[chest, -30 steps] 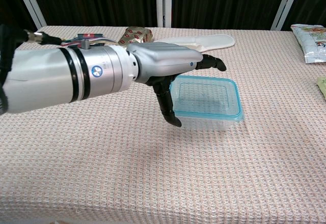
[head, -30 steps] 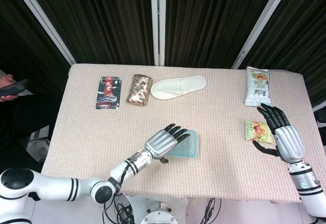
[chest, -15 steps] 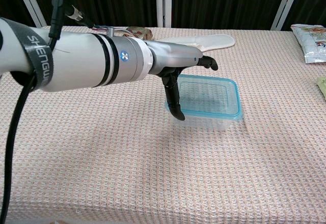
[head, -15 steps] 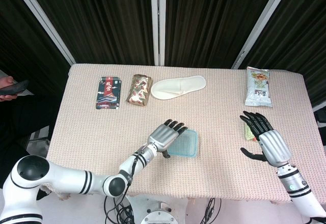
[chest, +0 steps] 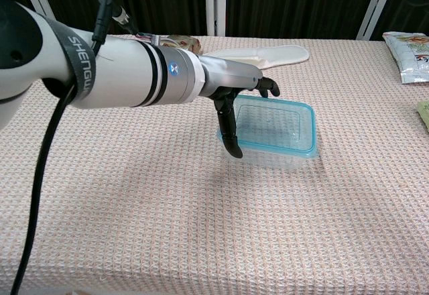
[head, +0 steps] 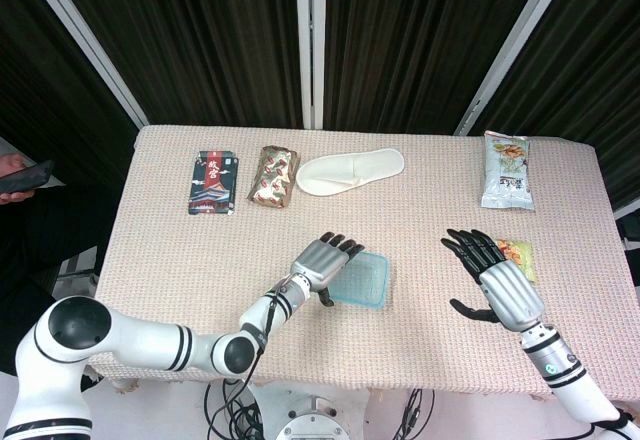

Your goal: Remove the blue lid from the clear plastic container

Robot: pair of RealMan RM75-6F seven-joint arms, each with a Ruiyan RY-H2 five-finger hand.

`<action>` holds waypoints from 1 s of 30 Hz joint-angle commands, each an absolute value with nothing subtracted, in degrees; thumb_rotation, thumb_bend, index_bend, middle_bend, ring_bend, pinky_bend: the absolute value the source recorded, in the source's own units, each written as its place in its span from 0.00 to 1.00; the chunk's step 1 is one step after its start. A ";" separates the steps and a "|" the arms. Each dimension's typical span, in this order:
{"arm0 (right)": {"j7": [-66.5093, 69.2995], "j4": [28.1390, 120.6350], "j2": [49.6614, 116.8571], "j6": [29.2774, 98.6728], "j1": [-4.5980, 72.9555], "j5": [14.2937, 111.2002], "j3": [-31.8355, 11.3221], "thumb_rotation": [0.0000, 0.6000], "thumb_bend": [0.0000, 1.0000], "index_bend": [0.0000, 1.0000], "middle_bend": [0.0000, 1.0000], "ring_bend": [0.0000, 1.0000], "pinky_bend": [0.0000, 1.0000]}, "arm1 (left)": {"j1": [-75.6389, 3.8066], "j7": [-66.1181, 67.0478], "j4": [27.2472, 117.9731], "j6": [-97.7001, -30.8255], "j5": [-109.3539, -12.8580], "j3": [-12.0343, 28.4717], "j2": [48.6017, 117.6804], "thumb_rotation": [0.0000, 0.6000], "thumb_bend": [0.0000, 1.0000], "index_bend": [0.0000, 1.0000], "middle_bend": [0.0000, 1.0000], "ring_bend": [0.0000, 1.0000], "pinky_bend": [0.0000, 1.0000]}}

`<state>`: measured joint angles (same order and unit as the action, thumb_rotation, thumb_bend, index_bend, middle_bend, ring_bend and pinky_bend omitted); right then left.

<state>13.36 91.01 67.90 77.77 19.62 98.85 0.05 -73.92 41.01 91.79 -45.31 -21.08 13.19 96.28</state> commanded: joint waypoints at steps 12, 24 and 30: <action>7.48 75.49 85.59 79.70 23.35 104.59 -0.66 1.00 0.12 0.00 0.00 0.00 0.00 | -75.18 37.02 89.23 -46.84 -23.60 11.66 98.70 1.00 0.04 0.17 0.27 0.18 0.17; 11.11 64.64 93.93 84.77 23.37 105.95 0.77 1.00 0.01 0.00 0.00 0.00 0.00 | -75.81 35.43 88.57 -46.44 -23.68 10.70 98.81 1.00 0.04 0.17 0.27 0.18 0.16; 11.40 61.67 95.89 84.72 23.81 105.84 1.52 1.00 0.01 0.00 0.00 0.00 0.00 | -76.17 35.15 88.33 -46.74 -23.64 10.36 99.11 1.00 0.04 0.17 0.27 0.18 0.16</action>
